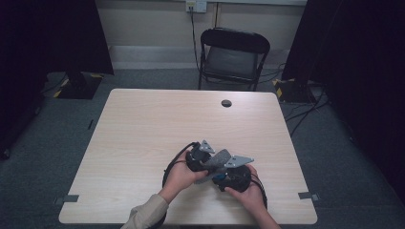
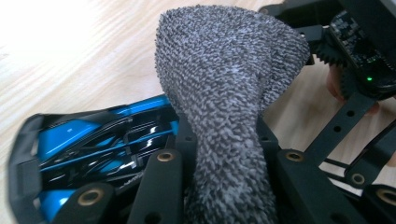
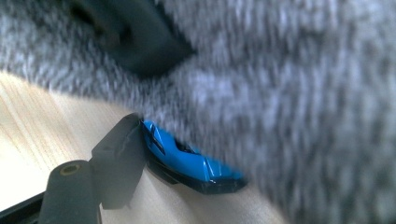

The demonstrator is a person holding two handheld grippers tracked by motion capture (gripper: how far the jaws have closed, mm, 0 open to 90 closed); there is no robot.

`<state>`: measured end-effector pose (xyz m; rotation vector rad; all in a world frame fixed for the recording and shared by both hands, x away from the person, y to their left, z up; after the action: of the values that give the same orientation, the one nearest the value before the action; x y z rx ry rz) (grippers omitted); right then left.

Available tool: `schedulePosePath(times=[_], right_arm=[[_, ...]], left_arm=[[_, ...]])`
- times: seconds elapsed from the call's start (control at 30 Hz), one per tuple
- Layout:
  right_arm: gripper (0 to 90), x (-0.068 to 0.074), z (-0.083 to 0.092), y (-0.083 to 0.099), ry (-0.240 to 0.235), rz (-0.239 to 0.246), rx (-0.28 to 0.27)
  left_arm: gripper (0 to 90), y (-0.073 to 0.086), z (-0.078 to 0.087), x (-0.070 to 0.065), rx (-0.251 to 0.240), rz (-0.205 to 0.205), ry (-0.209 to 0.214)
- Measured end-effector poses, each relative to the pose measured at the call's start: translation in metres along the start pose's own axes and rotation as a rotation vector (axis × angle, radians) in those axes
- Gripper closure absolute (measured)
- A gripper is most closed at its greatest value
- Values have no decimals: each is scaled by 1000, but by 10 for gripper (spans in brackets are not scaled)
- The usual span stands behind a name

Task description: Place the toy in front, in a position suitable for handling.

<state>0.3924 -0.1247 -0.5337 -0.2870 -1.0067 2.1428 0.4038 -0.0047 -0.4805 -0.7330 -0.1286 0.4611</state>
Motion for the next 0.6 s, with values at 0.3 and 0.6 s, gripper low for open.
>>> schedulePosePath(times=[0.3,0.6], right_arm=[[238,0,0,0,0,0,0],[238,0,0,0,0,0,0]], left_arm=[[718,0,-7,-4,28,-11,18],[718,-1,-5,0,28,4,12]])
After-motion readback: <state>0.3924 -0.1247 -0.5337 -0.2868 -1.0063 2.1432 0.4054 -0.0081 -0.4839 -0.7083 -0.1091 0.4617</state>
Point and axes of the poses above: each handheld gripper's, and its own axes: z roughly backward along the jaws, y roughly out of its underside, x roughly to its left, the point moved 5 cm from there along -z, roughly forward along the jaws, and after that the axes turned 7 degrees about -z, right-handed, at the moved point
